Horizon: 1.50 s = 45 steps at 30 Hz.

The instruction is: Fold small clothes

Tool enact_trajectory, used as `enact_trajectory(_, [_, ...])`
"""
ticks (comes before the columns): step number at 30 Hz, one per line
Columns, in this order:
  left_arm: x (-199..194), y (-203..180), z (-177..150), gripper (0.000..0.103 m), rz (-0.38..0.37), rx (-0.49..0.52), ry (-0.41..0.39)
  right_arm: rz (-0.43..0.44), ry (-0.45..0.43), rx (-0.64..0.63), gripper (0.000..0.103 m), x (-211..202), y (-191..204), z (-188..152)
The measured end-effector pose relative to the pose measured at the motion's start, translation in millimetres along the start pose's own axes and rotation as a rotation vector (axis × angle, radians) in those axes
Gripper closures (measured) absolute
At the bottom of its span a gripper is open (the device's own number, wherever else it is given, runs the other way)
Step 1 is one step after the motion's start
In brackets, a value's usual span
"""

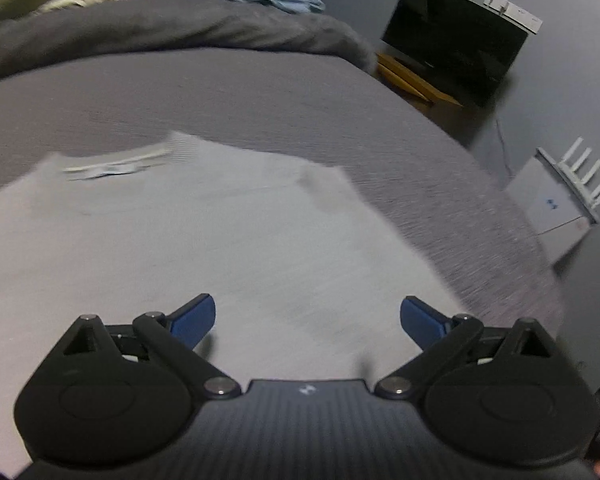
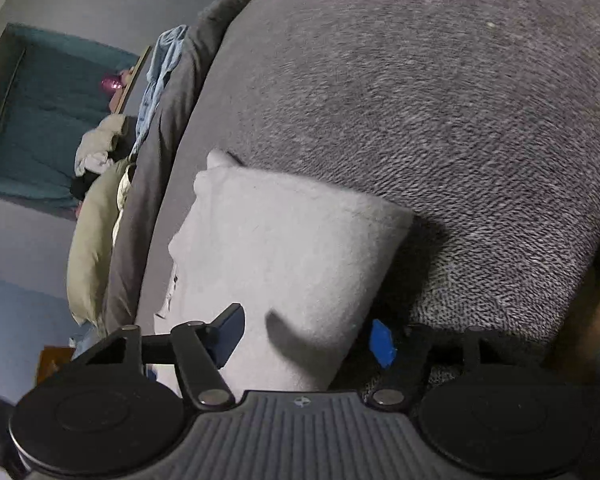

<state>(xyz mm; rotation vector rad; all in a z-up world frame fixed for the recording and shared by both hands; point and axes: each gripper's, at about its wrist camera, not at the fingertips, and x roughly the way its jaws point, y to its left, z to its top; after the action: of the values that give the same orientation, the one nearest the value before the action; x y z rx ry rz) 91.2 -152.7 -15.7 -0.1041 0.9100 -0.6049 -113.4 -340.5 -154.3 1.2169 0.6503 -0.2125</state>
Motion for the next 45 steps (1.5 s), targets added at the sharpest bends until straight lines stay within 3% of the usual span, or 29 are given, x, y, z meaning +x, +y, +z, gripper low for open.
enact_trajectory(7, [66.9, -45.4, 32.1, 0.004, 0.022, 0.005, 0.082, 0.003, 0.008, 0.053, 0.036, 9.5, -1.6, 1.9])
enact_trajectory(12, [95.4, -49.4, 43.5, 0.004, -0.011, -0.047, 0.112, 0.021, 0.004, 0.064, 0.036, 28.4, 4.4, 12.7])
enact_trajectory(16, [118.4, -57.2, 57.9, 0.004, -0.009, -0.002, 0.157, 0.050, 0.008, 0.105, 0.036, 31.3, -0.3, 22.3])
enact_trajectory(19, [139.5, -56.2, 68.6, 0.004, -0.006, -0.022, 0.207, 0.081, 0.009, 0.104, 0.036, 39.2, 1.5, 31.7])
enact_trajectory(28, [153.8, -46.1, 90.2, 0.004, 0.013, -0.044, 0.231, 0.126, 0.014, -0.011, 0.035, 64.3, 23.0, 54.5])
enact_trajectory(30, [153.3, -45.6, 90.3, 0.004, 0.009, -0.039, 0.239, 0.143, 0.011, -0.004, 0.046, 60.7, 24.5, 53.9])
enact_trajectory(34, [152.9, -45.1, 88.6, 0.004, 0.010, -0.022, 0.246, 0.139, 0.044, 0.019, 0.052, 60.1, 19.4, 50.2])
enact_trajectory(37, [155.7, -47.5, 89.2, 0.004, 0.025, -0.010, 0.250, 0.095, 0.037, -0.042, 0.067, 63.7, 21.9, 55.2])
enact_trajectory(39, [157.1, -53.0, 90.0, 0.004, 0.050, 0.018, 0.258, 0.067, 0.025, -0.186, 0.076, 58.0, 34.2, 51.0])
enact_trajectory(45, [160.0, -72.2, 93.3, 0.004, 0.052, 0.130, 0.304, 0.075, -0.071, -0.622, 0.082, 46.1, 91.1, 27.7])
